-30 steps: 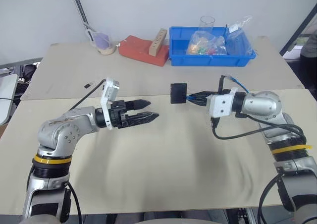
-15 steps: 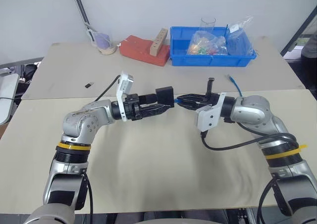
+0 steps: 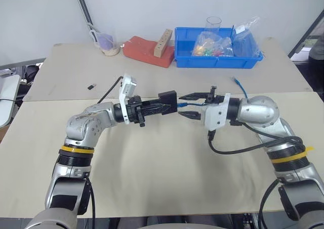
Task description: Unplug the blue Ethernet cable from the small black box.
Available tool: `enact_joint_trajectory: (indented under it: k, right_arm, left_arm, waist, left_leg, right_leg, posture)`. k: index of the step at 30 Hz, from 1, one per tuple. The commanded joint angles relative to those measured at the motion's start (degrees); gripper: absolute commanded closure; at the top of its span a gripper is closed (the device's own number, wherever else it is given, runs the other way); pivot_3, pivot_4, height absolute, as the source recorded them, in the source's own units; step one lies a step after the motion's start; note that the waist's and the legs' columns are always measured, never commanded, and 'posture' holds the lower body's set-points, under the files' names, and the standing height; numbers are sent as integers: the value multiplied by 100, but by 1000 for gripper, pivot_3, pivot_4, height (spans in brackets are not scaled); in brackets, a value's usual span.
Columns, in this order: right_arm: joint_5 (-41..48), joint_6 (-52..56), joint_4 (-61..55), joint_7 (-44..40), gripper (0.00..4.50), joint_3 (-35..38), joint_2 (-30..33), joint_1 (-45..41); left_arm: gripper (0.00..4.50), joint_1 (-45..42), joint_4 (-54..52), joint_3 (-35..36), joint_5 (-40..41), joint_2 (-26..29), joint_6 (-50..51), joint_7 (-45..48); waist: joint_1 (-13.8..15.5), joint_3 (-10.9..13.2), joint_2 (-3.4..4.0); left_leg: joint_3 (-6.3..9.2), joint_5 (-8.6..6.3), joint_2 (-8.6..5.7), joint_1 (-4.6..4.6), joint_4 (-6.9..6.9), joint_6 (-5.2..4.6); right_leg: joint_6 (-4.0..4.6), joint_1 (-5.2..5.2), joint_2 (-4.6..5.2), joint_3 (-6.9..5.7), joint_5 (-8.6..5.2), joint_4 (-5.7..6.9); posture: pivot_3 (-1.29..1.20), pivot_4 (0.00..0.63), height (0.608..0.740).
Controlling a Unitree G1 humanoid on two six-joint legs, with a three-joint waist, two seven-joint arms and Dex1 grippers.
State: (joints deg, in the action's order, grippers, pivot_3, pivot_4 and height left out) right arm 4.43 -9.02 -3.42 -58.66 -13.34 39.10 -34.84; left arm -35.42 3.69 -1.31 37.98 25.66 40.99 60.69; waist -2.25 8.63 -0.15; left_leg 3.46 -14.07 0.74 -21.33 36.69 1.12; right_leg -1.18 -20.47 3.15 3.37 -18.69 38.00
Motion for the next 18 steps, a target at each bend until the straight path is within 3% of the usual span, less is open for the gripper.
enact_joint_trajectory:
  k: [1,6,18]
  right_arm:
    - [1553,2526,-733,-493,2113,314,178,-327]
    - [2833,5243,-451,-729,2113,526,325,-1013]
    - [2639,5856,-98,-1359,2113,104,437,-1290]
  left_arm:
    - [3981,-164,-30,-43,-153,148,-288,284]
    - [3981,-226,-134,-296,-397,241,-611,711]
    - [3981,-336,-198,-404,-522,221,-747,982]
  waist:
    - [6,0,0]
    - [9,0,0]
    - [35,0,0]
  left_leg:
    - [2,0,0,-1,0,0]
    - [10,-1,-2,-2,0,-2]
    - [8,-2,-2,-19,4,-4]
  right_leg:
    - [0,0,0,0,0,0]
    - [0,-1,0,-2,0,-2]
    - [0,-16,-2,-5,0,-3]
  posture:
    - [0,150,740]
    - [0,150,740]
    - [0,150,740]
